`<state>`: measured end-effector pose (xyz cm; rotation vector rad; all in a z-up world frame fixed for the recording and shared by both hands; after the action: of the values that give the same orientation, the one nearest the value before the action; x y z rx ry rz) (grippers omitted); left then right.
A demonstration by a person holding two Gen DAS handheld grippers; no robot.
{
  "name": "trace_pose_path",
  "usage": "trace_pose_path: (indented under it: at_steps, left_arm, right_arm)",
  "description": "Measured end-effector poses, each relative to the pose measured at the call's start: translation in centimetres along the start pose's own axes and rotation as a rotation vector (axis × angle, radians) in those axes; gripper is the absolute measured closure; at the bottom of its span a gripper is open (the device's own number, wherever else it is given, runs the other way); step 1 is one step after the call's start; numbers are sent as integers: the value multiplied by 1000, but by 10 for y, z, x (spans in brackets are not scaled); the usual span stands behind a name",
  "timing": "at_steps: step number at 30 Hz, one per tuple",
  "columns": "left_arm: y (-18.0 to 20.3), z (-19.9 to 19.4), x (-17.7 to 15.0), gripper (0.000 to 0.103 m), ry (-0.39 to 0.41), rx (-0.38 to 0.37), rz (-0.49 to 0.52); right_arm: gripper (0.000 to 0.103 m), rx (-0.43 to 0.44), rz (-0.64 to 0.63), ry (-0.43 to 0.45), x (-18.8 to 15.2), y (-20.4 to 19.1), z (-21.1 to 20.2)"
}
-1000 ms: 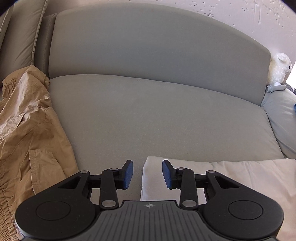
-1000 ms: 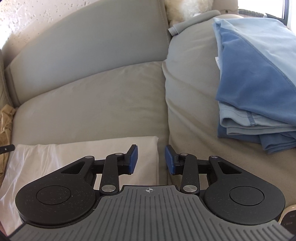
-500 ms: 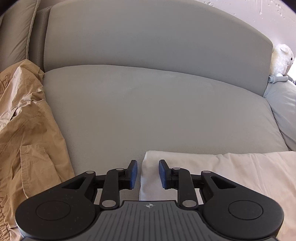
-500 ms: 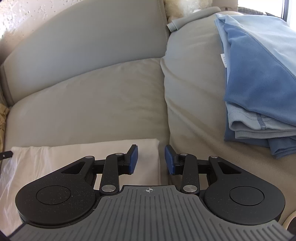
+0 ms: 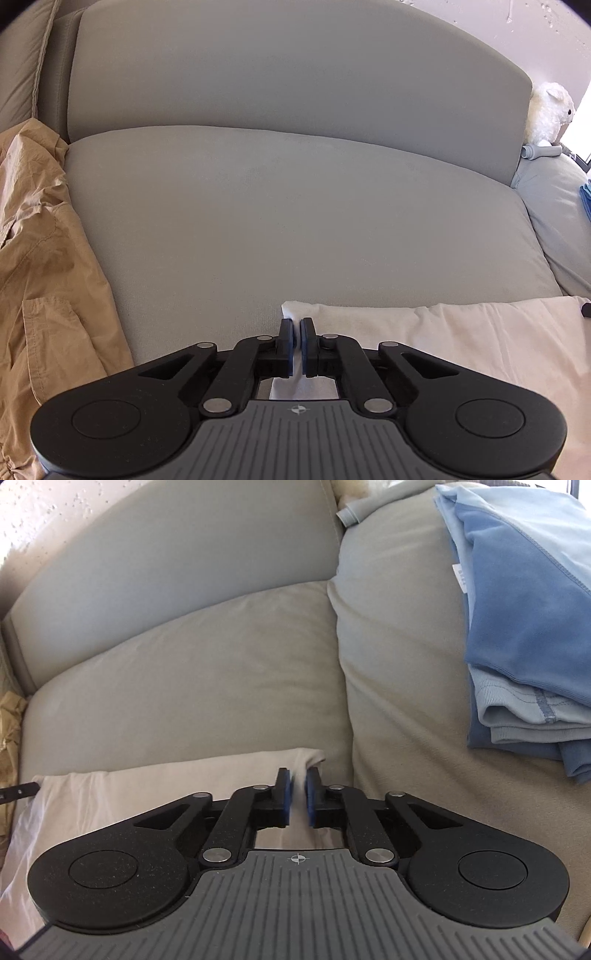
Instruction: Fold clothes
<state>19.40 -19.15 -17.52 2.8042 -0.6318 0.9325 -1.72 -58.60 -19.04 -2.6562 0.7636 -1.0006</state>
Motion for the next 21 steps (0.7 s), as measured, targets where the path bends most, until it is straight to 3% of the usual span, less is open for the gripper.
trace_pose_path:
  at_steps: [11, 14, 15, 18, 19, 21]
  left_arm:
    - [2, 20, 10, 99, -30, 63, 3]
    - [0, 27, 7, 89, -24, 84, 34]
    - [-1, 23, 8, 81, -27, 91, 30]
    - [-2, -1, 6, 71, 18, 137, 20]
    - [0, -11, 4, 74, 50, 157, 26]
    - [14, -30, -2, 79, 115, 126, 77]
  right_arm:
    - [100, -77, 3, 46, 10, 5, 6]
    - [100, -100, -14, 4, 5, 9, 16]
    - [98, -99, -15, -15, 3, 11, 19]
    - [73, -112, -21, -20, 3, 10, 11]
    - [66, -110, -29, -9, 4, 7, 4]
    - [64, -105, -58, 15, 5, -1, -6]
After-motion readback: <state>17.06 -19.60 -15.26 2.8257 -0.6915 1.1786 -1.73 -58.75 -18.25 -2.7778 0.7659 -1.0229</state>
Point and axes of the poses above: each gripper's, at about its wrist camera, not at the fingertips, and z roughly the way its jaws point, y to its right, x to its top, the point moved 1 cm from there along z, roughly the way its jaws point, and after that the axes turned 11 degrees about x, right-handed, at the moved point
